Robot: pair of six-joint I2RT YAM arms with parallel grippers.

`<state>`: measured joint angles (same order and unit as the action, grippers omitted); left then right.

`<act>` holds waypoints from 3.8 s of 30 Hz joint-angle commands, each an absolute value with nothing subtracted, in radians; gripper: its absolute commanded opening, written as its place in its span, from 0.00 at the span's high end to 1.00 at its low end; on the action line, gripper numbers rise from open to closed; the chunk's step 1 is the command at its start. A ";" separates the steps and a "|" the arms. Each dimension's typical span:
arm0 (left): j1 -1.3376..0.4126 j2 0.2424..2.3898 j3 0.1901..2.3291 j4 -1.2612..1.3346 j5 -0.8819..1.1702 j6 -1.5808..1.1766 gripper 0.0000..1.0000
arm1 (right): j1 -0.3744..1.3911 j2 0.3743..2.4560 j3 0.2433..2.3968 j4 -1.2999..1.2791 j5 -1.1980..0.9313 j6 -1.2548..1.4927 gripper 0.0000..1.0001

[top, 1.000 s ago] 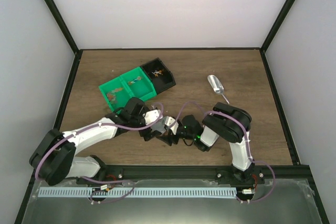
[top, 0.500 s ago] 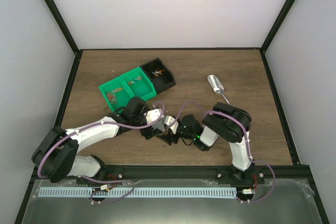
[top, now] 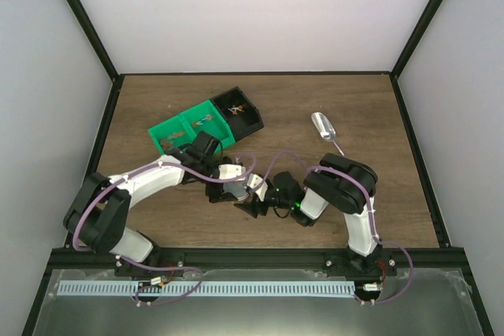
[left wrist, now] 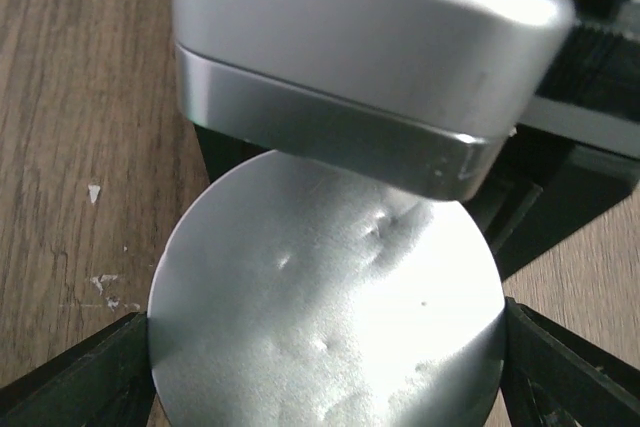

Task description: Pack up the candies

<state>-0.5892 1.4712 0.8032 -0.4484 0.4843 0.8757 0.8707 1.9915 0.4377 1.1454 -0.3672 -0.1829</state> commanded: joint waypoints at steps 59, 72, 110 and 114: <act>-0.612 1.533 0.822 -0.583 0.439 1.375 0.11 | 0.879 2.011 0.424 0.934 -0.517 -0.218 0.68; -0.541 1.572 0.925 -0.580 0.575 1.135 0.06 | 0.879 2.024 0.433 0.995 -0.471 -0.165 0.28; -0.616 1.416 0.706 -0.300 0.443 0.690 0.09 | 0.878 2.045 0.439 1.130 -0.389 -0.080 0.37; -0.602 1.440 0.739 -0.389 0.508 0.819 0.08 | 0.877 2.037 0.421 1.140 -0.435 -0.119 0.43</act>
<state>-0.6136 1.4265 0.7136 -0.2581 0.4587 0.6113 0.8692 2.0190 0.4587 1.1919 -0.3435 -0.0975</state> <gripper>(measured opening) 0.920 0.799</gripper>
